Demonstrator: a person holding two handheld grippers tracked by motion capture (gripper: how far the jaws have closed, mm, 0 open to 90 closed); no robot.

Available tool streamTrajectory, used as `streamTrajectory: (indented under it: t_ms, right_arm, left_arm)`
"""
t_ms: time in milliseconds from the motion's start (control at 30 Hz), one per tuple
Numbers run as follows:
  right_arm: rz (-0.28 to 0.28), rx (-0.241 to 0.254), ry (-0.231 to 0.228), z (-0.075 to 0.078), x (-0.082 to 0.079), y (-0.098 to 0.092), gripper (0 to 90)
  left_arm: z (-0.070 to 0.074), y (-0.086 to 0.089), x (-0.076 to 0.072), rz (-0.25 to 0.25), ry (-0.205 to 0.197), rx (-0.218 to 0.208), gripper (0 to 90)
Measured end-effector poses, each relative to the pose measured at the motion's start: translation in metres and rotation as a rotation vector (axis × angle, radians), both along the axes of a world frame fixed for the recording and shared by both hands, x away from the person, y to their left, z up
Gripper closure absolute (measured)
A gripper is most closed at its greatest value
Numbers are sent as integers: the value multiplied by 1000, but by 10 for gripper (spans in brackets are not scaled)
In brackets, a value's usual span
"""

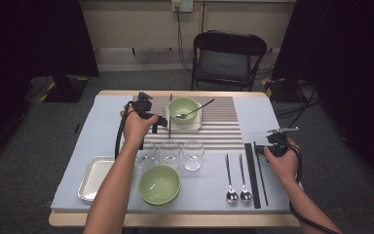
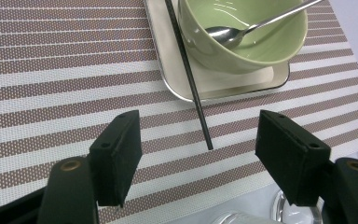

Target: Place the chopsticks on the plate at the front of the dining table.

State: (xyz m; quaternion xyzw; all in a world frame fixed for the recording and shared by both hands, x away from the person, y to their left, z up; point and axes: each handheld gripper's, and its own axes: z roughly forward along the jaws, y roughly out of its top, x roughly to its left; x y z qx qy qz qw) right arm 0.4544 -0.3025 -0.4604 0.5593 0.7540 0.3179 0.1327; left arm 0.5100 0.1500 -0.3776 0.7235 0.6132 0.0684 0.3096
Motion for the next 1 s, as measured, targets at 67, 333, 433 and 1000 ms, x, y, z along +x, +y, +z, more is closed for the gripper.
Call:
streamTrajectory:
  t_ms: [67, 333, 433, 1000]
  right_arm:
    - [-5, -6, -2, 0, -1, 1, 821]
    - [-12, -5, -11, -1, -4, -2, 828]
    - [-20, 6, -11, -1, -3, -4, 831]
    - [-17, 7, -9, 1, 5, 0, 799]
  left_arm:
    - [0, 0, 0, 0, -1, 1, 315]
    - [1, -1, -2, -14, -2, 4, 315]
    - [2, 0, -3, -19, -4, 7, 315]
    - [0, 1, -1, -18, -14, 2, 317]
